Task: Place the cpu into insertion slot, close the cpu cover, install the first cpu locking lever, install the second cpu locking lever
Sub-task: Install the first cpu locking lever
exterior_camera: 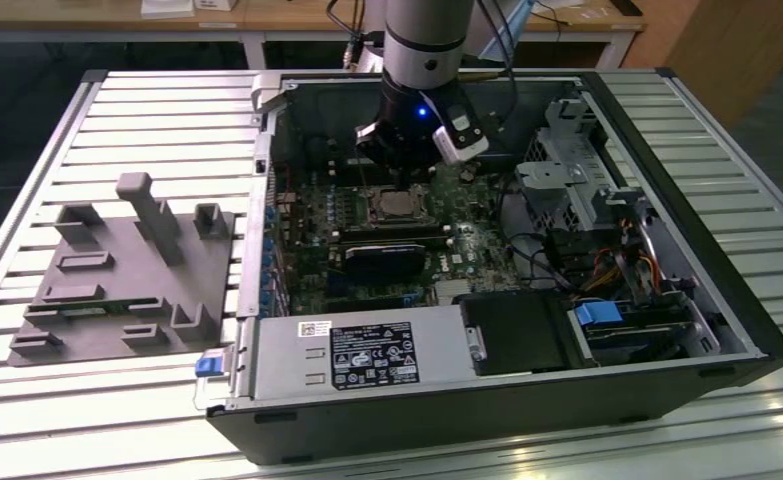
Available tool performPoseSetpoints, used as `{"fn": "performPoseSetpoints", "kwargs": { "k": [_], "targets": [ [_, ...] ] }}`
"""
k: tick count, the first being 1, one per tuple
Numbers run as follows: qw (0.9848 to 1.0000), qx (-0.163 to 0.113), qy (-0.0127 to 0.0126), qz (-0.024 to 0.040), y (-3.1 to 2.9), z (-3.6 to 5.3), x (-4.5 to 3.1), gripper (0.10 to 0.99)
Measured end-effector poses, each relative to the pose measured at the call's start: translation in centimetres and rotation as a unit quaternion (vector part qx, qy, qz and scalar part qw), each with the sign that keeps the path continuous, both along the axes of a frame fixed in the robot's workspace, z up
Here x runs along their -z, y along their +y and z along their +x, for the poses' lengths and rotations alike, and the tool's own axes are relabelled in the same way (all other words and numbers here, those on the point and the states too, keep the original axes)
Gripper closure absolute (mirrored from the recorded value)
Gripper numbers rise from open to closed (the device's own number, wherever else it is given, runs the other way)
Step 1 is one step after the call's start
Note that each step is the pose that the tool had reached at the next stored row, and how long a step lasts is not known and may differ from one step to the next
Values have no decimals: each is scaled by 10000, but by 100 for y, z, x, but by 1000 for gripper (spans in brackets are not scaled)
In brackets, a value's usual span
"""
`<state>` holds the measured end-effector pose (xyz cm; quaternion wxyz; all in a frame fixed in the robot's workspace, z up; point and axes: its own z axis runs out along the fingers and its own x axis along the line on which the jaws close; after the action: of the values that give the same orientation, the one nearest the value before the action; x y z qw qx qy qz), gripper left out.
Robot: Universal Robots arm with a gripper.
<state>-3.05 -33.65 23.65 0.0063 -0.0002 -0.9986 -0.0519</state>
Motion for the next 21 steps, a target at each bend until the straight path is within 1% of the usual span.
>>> {"fn": "performPoseSetpoints", "kwargs": {
  "k": [6,9,13,21],
  "targets": [
    [10000,1,0,-1,0,-3,0,980],
    [10000,1,0,0,0,-40,0,980],
    [10000,0,-1,1,0,-141,0,980],
    [10000,0,-15,7,-1,-431,0,980]
  ]
}}
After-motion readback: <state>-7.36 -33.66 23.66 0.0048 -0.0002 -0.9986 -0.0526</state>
